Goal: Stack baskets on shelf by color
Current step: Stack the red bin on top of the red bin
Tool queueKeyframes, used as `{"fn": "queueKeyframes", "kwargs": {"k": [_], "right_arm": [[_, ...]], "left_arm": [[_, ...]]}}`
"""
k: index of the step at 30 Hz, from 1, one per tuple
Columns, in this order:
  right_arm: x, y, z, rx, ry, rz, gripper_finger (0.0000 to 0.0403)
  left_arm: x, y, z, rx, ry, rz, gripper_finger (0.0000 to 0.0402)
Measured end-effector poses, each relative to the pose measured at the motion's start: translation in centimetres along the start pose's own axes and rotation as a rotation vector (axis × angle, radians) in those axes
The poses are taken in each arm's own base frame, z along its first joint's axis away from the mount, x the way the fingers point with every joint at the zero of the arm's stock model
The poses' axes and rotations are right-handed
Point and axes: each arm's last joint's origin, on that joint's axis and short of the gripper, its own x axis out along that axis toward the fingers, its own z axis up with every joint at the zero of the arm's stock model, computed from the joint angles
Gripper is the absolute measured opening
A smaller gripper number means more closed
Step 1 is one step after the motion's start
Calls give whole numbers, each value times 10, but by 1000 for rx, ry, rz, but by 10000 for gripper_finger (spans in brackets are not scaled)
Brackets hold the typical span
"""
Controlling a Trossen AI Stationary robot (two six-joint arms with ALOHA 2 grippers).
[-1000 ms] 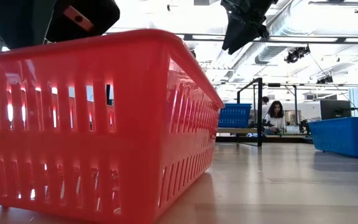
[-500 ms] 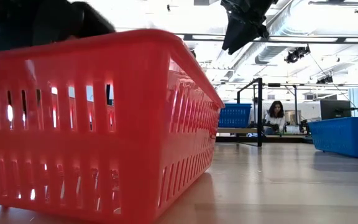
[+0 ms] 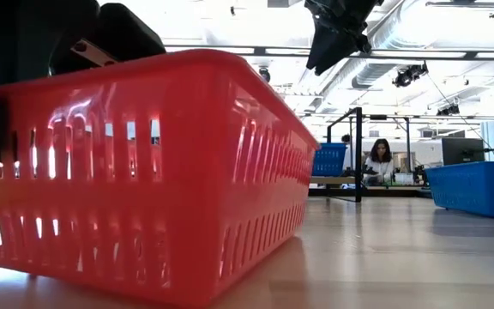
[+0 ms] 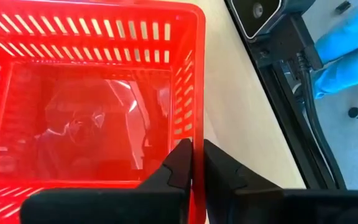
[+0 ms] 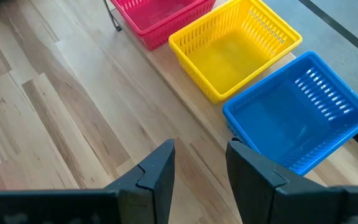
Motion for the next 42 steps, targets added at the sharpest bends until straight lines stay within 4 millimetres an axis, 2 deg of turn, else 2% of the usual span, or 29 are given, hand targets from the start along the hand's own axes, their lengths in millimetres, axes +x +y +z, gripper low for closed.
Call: {"fn": "queueKeyframes", "kwargs": {"k": [3,9,21,32,38,42], "right_arm": [[0,0,0,0,2,3,130],[0,0,-1,-2,8,6,130],[0,-2,-5,-19,53,-11,130],[0,-3,-7,-24,68,-19,130],[0,-4,-7,-37,58,-51,130],[0,-6,-6,-55,57,-62,130]], "left_arm": [[-3,3,1,18,1,6,8],[-26,19,10,57,-13,62,3],[-94,57,19,118,-38,260,2],[-155,95,8,151,35,444,1],[-176,123,5,110,33,509,1],[-182,145,-11,72,27,555,0]]}}
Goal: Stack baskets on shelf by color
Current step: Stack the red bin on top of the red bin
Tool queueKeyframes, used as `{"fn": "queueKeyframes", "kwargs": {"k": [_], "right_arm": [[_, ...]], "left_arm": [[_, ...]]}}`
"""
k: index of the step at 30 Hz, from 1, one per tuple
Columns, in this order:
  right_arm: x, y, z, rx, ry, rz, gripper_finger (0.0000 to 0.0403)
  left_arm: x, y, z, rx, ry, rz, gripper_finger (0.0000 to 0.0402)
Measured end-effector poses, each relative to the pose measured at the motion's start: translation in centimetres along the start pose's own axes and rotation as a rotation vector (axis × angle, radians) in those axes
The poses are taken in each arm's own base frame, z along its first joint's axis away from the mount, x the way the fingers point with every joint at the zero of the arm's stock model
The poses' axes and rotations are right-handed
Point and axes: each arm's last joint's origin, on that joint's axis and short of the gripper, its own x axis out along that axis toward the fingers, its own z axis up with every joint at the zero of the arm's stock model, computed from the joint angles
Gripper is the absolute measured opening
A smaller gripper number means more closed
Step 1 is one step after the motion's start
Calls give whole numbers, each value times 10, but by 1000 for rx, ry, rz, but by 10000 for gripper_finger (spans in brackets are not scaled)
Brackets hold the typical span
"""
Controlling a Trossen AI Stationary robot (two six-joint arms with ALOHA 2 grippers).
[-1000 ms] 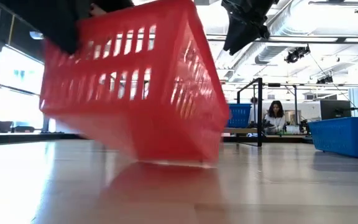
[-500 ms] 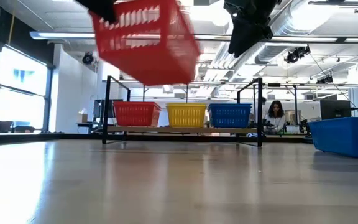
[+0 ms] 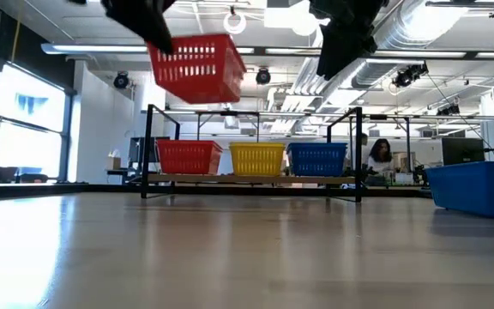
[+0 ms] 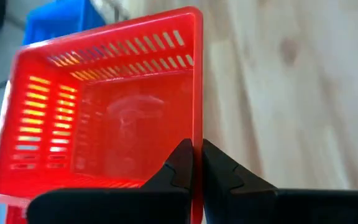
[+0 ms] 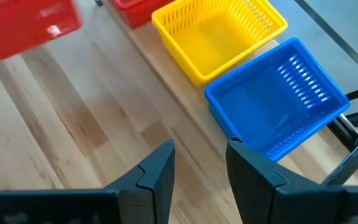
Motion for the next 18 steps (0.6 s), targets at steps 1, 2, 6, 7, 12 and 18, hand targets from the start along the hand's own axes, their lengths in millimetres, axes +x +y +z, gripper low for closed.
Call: {"fn": "queueKeyframes", "kwargs": {"k": [1,2,6,7,12,18], "right_arm": [[0,-1,0,1,0,-2,130],[1,-2,1,2,2,-4,130],[3,-9,3,10,4,-19,130],[4,-11,4,15,6,-25,130],[7,-18,6,37,11,-45,130],[8,-23,7,44,16,-59,130]], "left_arm": [[1,4,-8,-2,23,2,0],[3,9,-15,-9,38,8,0],[2,29,-32,-43,30,52,0],[2,35,-32,-58,4,63,0],[6,62,-42,-75,17,80,0],[18,89,-54,-50,61,68,0]]}}
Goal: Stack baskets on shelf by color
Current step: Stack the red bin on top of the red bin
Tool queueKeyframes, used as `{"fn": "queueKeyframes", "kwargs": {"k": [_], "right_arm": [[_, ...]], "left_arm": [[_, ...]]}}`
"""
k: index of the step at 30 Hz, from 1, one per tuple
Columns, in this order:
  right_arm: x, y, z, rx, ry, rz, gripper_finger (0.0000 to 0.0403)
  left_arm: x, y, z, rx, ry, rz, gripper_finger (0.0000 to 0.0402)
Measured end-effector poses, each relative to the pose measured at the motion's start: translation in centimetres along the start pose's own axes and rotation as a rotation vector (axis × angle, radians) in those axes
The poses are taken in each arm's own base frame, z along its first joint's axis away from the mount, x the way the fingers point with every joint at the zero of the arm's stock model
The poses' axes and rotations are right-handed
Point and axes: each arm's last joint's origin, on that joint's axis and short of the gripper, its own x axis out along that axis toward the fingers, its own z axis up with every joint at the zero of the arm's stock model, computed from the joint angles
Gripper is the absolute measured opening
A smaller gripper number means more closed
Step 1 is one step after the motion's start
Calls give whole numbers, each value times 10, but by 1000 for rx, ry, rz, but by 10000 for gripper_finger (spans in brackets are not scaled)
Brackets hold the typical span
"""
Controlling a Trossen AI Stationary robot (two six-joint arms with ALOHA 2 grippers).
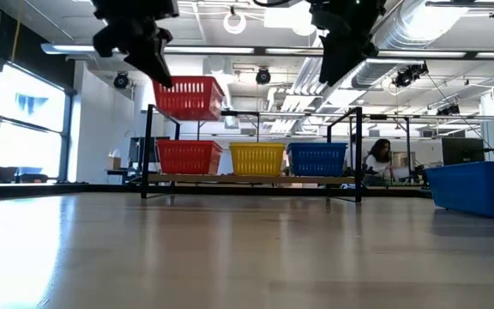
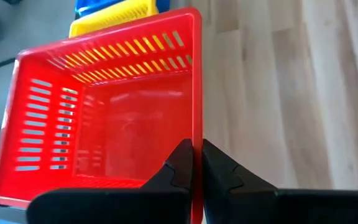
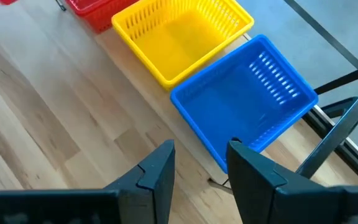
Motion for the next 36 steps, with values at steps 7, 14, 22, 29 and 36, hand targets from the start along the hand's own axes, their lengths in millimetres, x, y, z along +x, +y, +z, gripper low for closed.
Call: {"fn": "queueKeyframes", "kwargs": {"k": [7,14,22,29,36], "right_arm": [[0,0,0,-36,0,0,130],[0,0,0,-40,0,0,130],[2,-4,1,-54,1,-13,130],[3,-9,1,-50,18,-28,130],[3,-9,1,-63,19,-24,130]], "left_arm": [[8,27,-11,-24,0,1,0],[13,44,-19,-14,-14,-22,0],[39,48,-22,-8,45,-62,0],[56,47,-22,20,103,-62,0],[69,49,-23,13,133,-58,0]]}}
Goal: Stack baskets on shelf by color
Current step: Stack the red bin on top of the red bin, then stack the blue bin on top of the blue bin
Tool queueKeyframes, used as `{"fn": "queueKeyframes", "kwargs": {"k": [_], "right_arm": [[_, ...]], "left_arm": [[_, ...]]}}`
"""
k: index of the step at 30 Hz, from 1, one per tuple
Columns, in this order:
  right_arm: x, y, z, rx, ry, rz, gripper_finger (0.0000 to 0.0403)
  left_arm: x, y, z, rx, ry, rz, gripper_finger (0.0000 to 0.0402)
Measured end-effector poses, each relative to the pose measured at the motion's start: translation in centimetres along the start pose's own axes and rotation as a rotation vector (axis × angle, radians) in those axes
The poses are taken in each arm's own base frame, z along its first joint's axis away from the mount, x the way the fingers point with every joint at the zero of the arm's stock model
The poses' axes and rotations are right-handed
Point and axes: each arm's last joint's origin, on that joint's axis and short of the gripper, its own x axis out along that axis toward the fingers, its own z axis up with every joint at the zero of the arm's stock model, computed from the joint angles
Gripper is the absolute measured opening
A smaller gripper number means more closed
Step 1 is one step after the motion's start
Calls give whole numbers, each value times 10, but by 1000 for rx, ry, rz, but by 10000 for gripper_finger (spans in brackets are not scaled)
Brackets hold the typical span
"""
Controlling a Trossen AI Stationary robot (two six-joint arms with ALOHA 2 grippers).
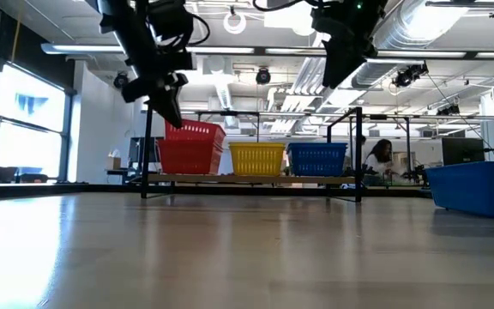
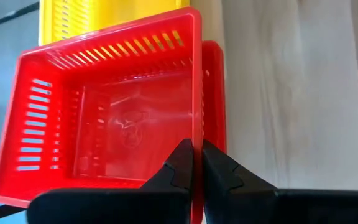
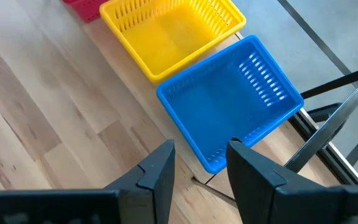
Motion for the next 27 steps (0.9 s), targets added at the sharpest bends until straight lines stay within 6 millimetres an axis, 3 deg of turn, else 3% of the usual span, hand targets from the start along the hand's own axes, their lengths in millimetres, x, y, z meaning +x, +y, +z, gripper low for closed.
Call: {"fn": "queueKeyframes", "kwargs": {"k": [6,13,20,27], "right_arm": [[0,1,-1,1,15,39,130],[-3,8,-11,95,143,160,130],[-14,30,-25,159,220,188,130],[-30,56,-44,139,286,234,130]], "left_arm": [[7,-1,0,3,21,-14,13],[7,-1,0,4,23,-12,57],[6,-1,0,4,29,-12,115],[-11,12,14,-12,3,15,175]]}}
